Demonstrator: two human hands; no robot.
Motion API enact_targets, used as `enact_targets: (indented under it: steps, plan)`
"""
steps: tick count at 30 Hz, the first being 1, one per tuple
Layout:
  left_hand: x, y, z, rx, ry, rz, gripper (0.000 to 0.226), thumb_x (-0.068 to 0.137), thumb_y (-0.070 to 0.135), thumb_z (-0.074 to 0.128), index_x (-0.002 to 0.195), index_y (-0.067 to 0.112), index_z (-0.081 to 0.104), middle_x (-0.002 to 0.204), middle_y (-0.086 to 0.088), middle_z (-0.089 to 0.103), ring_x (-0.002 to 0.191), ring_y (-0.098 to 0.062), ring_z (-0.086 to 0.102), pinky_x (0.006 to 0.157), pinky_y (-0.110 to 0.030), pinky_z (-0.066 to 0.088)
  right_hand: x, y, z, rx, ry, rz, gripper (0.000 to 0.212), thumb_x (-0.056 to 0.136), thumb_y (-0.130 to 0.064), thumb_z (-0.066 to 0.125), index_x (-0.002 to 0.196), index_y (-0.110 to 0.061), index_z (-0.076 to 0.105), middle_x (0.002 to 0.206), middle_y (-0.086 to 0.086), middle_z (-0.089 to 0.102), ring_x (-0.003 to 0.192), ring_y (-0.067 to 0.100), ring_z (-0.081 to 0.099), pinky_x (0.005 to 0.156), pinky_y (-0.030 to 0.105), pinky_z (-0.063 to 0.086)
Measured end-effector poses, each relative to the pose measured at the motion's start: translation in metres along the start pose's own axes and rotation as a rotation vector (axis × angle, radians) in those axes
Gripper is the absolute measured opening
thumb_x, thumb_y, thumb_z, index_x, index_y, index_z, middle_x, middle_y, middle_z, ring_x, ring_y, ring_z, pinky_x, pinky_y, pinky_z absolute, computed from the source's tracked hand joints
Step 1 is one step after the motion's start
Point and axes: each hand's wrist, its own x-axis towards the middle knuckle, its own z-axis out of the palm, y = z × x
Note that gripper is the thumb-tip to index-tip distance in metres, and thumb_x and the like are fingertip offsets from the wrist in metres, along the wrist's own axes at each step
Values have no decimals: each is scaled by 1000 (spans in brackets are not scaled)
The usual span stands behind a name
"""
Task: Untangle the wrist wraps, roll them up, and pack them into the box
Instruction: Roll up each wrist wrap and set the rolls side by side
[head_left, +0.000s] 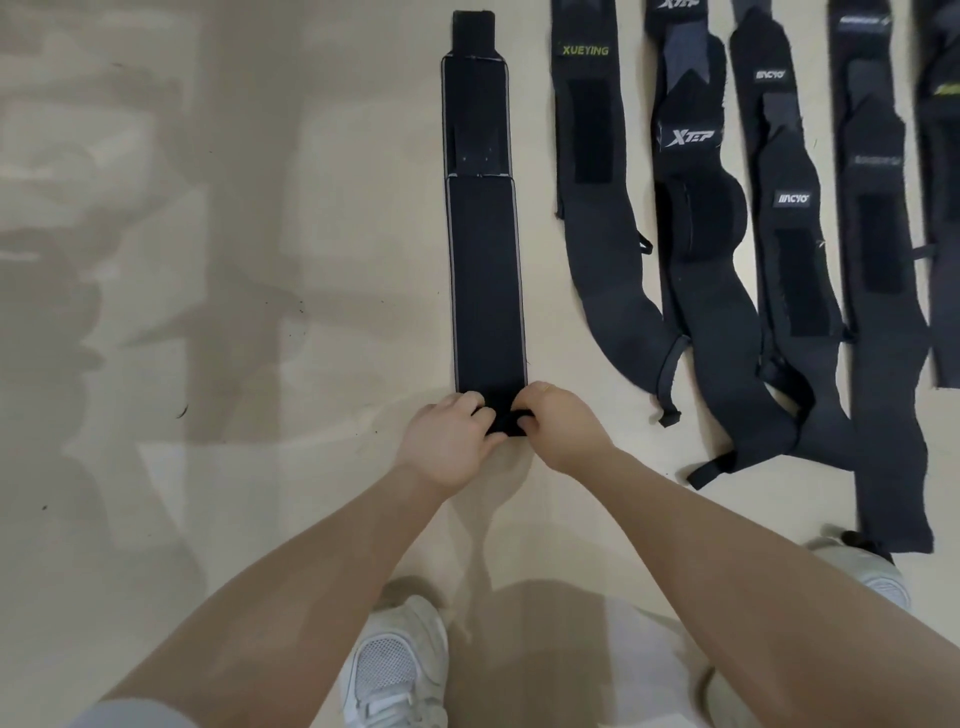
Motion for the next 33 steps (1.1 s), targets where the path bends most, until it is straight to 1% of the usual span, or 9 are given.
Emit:
enact_targets:
  steps: [5,8,10,12,14,19,25,30,33]
  plan:
    - [12,5,-14,-119,32,-142,30,100,29,40,127,15,41,119,-4,54,99,-24,56,74,-35,46,2,-12,-8,52,130,151,18,92,-7,47,109,-11,44,115,5,43,72,18,46,62,27,36]
    - [14,6,-13,-104,68,-170,22,99,25,42,118,14,46,119,-5,46,92,-25,55,65,-35,44,3,-13,-3,-284,244,-23,6,87,-9,56,92,-7,59,120,11,46,86,28,48,65,32,32]
    - [16,4,-10,-149,92,-202,21,99,24,42,114,12,50,120,-3,40,91,-22,51,64,-32,38,4,-9,0,-399,184,-142,18,84,-23,65,84,-6,67,117,12,55,93,30,53,70,34,37]
    - [17,2,-8,-172,97,-205,21,99,24,41,110,11,54,123,-2,38,98,-19,47,68,-31,37,2,-6,2,-568,132,-208,25,72,-35,74,80,-12,70,100,5,62,86,24,57,69,31,43]
    - [20,-2,-7,-97,128,-125,29,99,30,41,109,10,59,128,-3,37,113,-21,40,81,-29,35,1,-5,0,-640,148,-224,19,64,-26,76,77,-16,67,88,1,60,80,20,57,67,29,41]
    - [23,-16,-13,-100,62,-20,39,94,40,51,121,14,62,131,-1,41,123,-18,36,94,-29,34,17,-5,-7,-271,65,-47,24,98,-16,40,118,-13,54,117,4,55,105,25,52,82,31,33]
    - [35,-12,-26,-141,126,-146,36,95,29,51,129,19,43,122,-2,55,105,-24,53,77,-35,46,19,-19,-3,56,215,198,17,93,-4,44,109,-9,41,108,10,49,83,28,52,67,36,41]
    - [35,-10,-24,-135,196,-125,22,94,21,53,114,14,48,124,-2,39,97,-22,50,65,-32,38,24,-8,-13,-430,345,-159,28,54,-5,80,73,-8,60,91,11,59,66,27,54,53,27,33]
    - [34,-12,-20,-207,262,-121,15,88,15,61,100,7,56,112,-4,47,90,-23,52,63,-33,42,19,5,-11,-647,195,-324,35,59,-37,81,78,-11,69,89,6,64,73,23,59,60,28,46]
